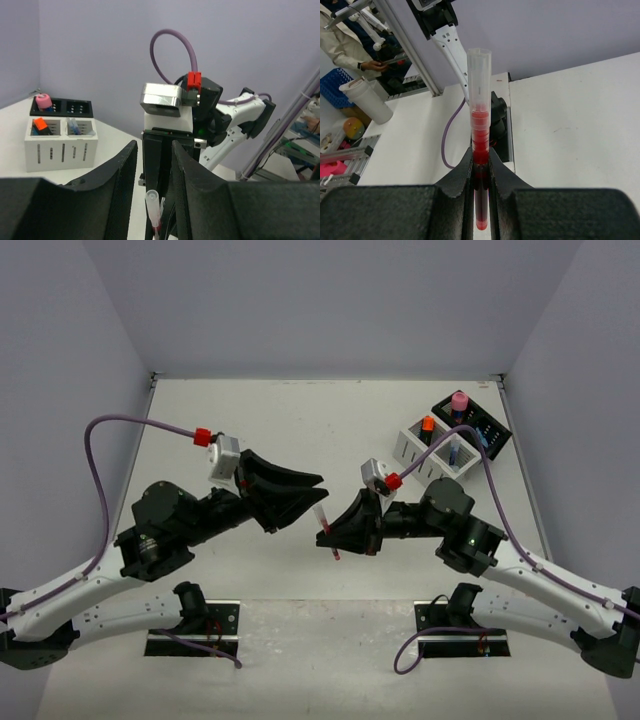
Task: Sort the stationery into containers
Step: Close the pen cap on the pen, then place the pen in the storage box, then reset both arms
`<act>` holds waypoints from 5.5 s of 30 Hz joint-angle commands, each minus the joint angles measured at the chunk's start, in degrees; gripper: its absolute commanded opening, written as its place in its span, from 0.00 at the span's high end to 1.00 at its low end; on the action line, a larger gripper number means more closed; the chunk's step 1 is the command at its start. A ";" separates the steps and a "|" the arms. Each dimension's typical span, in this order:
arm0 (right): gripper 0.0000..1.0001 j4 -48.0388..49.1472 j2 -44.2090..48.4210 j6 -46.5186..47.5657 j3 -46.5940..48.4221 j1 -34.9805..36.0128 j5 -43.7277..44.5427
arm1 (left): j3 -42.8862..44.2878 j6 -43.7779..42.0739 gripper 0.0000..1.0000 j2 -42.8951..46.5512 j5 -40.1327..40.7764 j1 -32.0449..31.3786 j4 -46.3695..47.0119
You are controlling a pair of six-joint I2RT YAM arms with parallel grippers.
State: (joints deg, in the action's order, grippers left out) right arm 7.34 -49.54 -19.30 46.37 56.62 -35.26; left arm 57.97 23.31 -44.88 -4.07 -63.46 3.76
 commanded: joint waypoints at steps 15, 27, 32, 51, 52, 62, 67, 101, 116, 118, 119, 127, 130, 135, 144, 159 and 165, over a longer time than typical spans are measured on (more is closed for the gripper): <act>1.00 3.20 3.44 -0.12 3.24 0.29 7.25 | -1.80 -1.07 1.00 -2.15 -8.41 -0.08 2.97; 1.00 5.37 -0.18 -2.00 11.30 0.33 15.81 | -9.78 3.46 1.00 -4.35 -11.95 -0.08 10.20; 1.00 7.33 0.23 -1.37 12.58 0.24 19.15 | -12.06 4.54 1.00 -4.69 -12.10 -0.08 10.92; 1.00 7.80 -6.38 -1.16 2.24 -0.22 22.60 | 0.00 1.08 0.30 -1.96 4.27 -0.08 0.81; 1.00 6.40 -5.96 -1.02 1.75 -0.36 25.68 | 0.77 1.36 0.03 -0.84 9.59 -0.08 -1.29; 1.00 -6.49 -2.89 2.14 0.28 -10.02 53.55 | 6.71 9.86 0.00 4.21 50.44 -0.08 -33.40; 1.00 -10.80 -3.81 2.40 1.66 -28.18 63.76 | 9.06 16.71 0.00 1.22 54.46 -0.08 -60.16; 0.38 -18.45 -12.48 -3.46 8.11 -42.03 62.81 | -11.13 4.37 0.00 -3.39 36.53 20.09 -40.70; 0.01 -41.44 18.04 -3.58 6.36 -28.67 63.12 | -10.50 0.41 0.00 6.46 36.63 45.43 -38.42; 0.01 -46.45 20.65 -4.17 5.80 -28.67 64.48 | -11.87 1.97 0.00 9.38 37.91 45.36 -39.02; 0.01 -47.11 21.66 -4.33 5.50 -28.67 65.14 | -13.36 2.05 0.00 10.99 37.75 45.36 -38.18; 0.01 -43.90 31.37 -1.56 0.21 -28.67 62.30 | -19.28 0.82 0.00 21.29 35.37 45.31 -33.67; 0.01 -41.05 35.12 -0.84 -2.95 -28.67 59.84 | -19.81 0.24 0.00 21.85 34.24 45.36 -32.95; 0.01 -39.86 36.24 -0.84 -4.09 -28.67 60.24 | -19.12 0.59 0.00 20.37 33.76 45.36 -33.72; 0.01 -39.14 33.46 -1.79 -4.01 -28.67 60.89 | -19.75 -0.36 0.00 22.92 30.62 45.36 -32.75; 0.01 -37.99 32.30 -0.48 -5.33 -28.67 57.20 | -20.54 -1.16 0.00 24.44 27.18 45.36 -31.27; 0.01 -37.61 31.79 -0.98 -5.22 -28.67 57.28 | -21.03 -1.16 0.00 25.03 26.86 45.36 -30.67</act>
State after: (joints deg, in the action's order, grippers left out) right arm -32.33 -16.73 -20.51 41.37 27.86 22.81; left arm 37.60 24.21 -20.22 23.89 -18.39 -30.08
